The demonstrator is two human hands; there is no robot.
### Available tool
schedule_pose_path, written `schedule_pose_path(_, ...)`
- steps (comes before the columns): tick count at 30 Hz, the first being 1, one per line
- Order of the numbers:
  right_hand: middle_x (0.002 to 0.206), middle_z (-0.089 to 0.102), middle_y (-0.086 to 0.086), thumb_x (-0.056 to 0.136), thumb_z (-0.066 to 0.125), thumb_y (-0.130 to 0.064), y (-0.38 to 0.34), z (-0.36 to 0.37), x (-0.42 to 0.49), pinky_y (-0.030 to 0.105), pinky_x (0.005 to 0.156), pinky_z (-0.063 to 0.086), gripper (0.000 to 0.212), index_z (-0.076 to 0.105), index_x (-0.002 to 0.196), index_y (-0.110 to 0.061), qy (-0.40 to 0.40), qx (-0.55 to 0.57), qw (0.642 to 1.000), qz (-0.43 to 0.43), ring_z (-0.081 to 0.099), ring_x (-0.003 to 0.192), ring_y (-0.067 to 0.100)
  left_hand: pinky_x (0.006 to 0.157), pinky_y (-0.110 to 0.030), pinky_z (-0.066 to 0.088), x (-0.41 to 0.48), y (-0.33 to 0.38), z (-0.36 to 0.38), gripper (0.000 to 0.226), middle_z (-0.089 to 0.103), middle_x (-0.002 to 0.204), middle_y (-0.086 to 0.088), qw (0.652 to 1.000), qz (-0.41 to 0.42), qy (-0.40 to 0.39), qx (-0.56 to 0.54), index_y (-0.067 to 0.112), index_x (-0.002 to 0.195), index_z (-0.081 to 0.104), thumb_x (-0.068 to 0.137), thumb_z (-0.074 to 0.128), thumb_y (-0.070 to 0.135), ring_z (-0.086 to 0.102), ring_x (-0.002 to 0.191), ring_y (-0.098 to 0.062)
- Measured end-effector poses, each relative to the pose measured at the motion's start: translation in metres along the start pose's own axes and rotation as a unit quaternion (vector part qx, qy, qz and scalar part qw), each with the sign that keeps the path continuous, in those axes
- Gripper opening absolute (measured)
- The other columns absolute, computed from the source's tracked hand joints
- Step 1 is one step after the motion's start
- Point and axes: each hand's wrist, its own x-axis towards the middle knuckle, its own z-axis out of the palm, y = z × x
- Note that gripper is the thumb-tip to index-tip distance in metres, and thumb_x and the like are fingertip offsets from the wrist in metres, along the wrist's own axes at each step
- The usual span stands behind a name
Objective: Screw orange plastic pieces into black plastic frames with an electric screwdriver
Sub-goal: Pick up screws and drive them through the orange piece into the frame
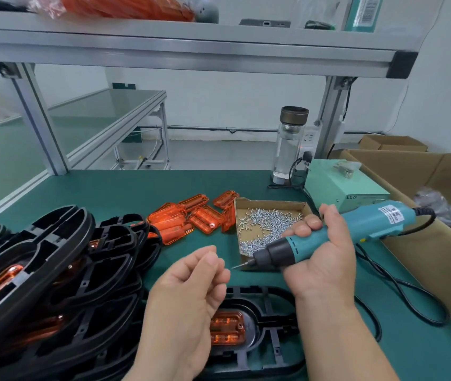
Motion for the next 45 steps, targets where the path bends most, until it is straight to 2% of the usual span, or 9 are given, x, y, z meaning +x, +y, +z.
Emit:
schedule_pose_path(3,0.059,0.046,-0.01,0.093,0.059,-0.025,-0.001,0.0,0.0,0.02,0.054,0.04,0.019,0.05,0.077,-0.022,0.001,0.025,1.0,0.006,0.043,0.044,0.005,0.051,-0.018,0.054,-0.001,-0.003,0.0,0.014,0.071,0.071,-0.007,0.997,-0.035,0.019,-0.063,0.007,0.095,0.068,0.083,0.061,0.005,0.069,0.063,-0.014)
schedule_pose_path(7,0.058,0.046,-0.011,0.093,0.059,-0.025,-0.003,0.0,0.001,0.021,0.057,0.038,0.017,0.052,0.077,-0.022,-0.002,0.043,0.999,0.009,0.043,0.045,0.005,0.054,-0.019,0.055,-0.001,-0.004,0.003,0.016,0.074,0.076,-0.01,0.989,-0.067,0.032,-0.127,0.003,0.097,0.065,0.082,0.06,0.002,0.072,0.07,-0.018)
schedule_pose_path(14,0.059,0.046,-0.011,0.094,0.057,-0.027,-0.003,0.0,-0.001,0.019,0.054,0.042,0.016,0.055,0.079,-0.023,-0.02,0.046,0.999,0.006,0.044,0.045,0.004,0.044,-0.017,0.051,-0.003,-0.004,0.01,0.019,0.072,0.072,-0.009,0.985,-0.134,-0.007,-0.112,0.006,0.089,0.068,0.074,0.065,0.017,0.068,0.058,-0.015)
schedule_pose_path(21,0.058,0.046,-0.011,0.094,0.056,-0.029,-0.002,0.0,-0.002,0.019,0.054,0.041,0.015,0.056,0.08,-0.022,-0.034,0.046,0.998,0.0,0.044,0.045,0.004,0.043,-0.017,0.051,-0.004,-0.004,0.013,0.014,0.07,0.072,-0.013,0.966,-0.195,-0.028,-0.166,0.0,0.092,0.066,0.086,0.059,0.011,0.067,0.055,-0.017)
schedule_pose_path(28,0.058,0.047,-0.011,0.092,0.058,-0.028,-0.001,0.001,-0.002,0.02,0.055,0.042,0.017,0.057,0.076,-0.023,-0.037,0.041,0.998,-0.008,0.044,0.045,0.004,0.045,-0.018,0.052,-0.002,-0.007,0.011,0.014,0.07,0.074,-0.015,0.969,-0.186,-0.032,-0.16,-0.002,0.092,0.066,0.085,0.059,0.009,0.068,0.059,-0.018)
schedule_pose_path(33,0.058,0.047,-0.011,0.092,0.058,-0.027,-0.001,0.001,-0.004,0.018,0.054,0.042,0.016,0.055,0.077,-0.023,-0.049,0.032,0.998,-0.015,0.044,0.046,0.004,0.047,-0.018,0.052,0.0,-0.01,0.011,0.015,0.07,0.071,-0.013,0.982,-0.14,-0.021,-0.124,-0.001,0.093,0.065,0.088,0.057,0.01,0.068,0.058,-0.015)
schedule_pose_path(38,0.059,0.047,-0.011,0.083,0.063,-0.029,0.0,0.002,-0.005,0.019,0.055,0.043,0.015,0.063,0.068,-0.025,-0.059,0.033,0.997,-0.03,0.044,0.046,0.004,0.048,-0.018,0.052,0.0,-0.013,0.011,0.014,0.071,0.073,-0.013,0.988,-0.117,-0.016,-0.104,-0.001,0.091,0.065,0.087,0.058,0.01,0.069,0.06,-0.015)
schedule_pose_path(41,0.058,0.047,-0.011,0.079,0.064,-0.029,0.0,0.003,-0.006,0.02,0.056,0.041,0.009,0.057,0.076,-0.024,-0.061,0.03,0.997,-0.032,0.043,0.046,0.004,0.049,-0.018,0.053,0.001,-0.012,0.01,0.014,0.071,0.073,-0.013,0.985,-0.125,-0.01,-0.115,-0.002,0.093,0.064,0.088,0.058,0.009,0.069,0.06,-0.015)
schedule_pose_path(45,0.058,0.047,-0.011,0.092,0.058,-0.027,0.001,0.002,-0.005,0.02,0.056,0.042,0.015,0.055,0.078,-0.024,-0.052,0.019,0.998,-0.031,0.044,0.046,0.004,0.05,-0.018,0.053,0.001,-0.012,0.01,0.015,0.071,0.073,-0.013,0.984,-0.132,-0.017,-0.117,-0.003,0.096,0.063,0.09,0.057,0.009,0.069,0.061,-0.016)
